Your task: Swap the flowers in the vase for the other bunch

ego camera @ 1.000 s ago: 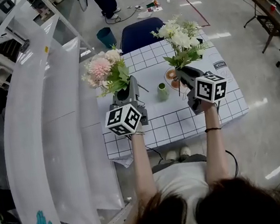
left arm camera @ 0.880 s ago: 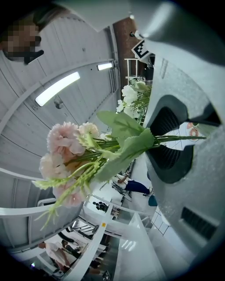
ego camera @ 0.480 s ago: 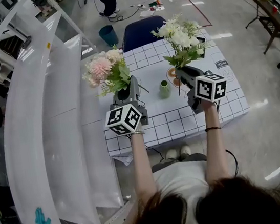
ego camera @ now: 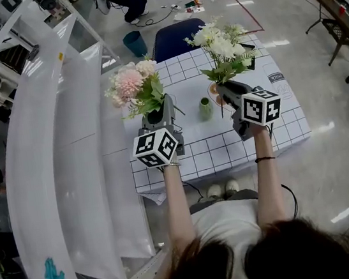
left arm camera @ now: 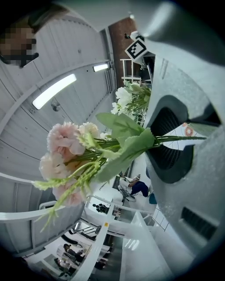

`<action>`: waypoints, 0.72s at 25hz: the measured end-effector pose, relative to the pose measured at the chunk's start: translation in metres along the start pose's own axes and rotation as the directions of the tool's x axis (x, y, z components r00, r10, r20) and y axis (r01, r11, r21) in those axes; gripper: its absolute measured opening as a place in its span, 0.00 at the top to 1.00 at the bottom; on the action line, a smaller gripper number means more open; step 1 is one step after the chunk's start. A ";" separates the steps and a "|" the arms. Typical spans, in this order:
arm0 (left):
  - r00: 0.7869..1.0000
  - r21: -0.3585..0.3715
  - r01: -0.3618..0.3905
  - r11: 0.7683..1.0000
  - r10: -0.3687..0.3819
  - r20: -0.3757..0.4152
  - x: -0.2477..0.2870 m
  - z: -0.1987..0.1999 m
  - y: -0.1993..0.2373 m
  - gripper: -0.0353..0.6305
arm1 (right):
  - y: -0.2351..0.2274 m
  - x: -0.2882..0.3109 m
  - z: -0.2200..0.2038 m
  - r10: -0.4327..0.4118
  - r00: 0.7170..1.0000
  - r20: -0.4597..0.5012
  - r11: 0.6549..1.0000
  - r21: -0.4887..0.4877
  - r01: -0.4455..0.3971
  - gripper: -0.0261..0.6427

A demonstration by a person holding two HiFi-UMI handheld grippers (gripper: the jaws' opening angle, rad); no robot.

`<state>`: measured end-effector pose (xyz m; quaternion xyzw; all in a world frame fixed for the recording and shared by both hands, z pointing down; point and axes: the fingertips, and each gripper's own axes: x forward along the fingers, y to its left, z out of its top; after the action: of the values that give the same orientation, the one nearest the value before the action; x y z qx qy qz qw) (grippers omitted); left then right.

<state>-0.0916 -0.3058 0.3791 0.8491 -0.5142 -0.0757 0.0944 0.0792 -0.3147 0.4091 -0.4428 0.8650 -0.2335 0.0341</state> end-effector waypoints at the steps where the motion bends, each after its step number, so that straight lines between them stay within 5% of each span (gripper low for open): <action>1: 1.000 -0.001 0.001 1.000 -0.001 0.001 0.000 0.000 0.000 0.85 | 0.001 0.000 0.000 0.000 1.000 0.000 1.000 0.000 0.000 0.89; 18: 1.000 -0.043 0.002 0.999 -0.003 -0.010 -0.006 -0.009 0.007 0.85 | -0.003 -0.007 0.011 -0.030 0.999 0.040 0.999 -0.012 0.031 0.89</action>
<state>-0.0980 -0.3032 0.3895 0.8478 -0.5109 -0.0827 0.1152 0.0880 -0.3149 0.3997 -0.4606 0.8588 -0.2198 0.0448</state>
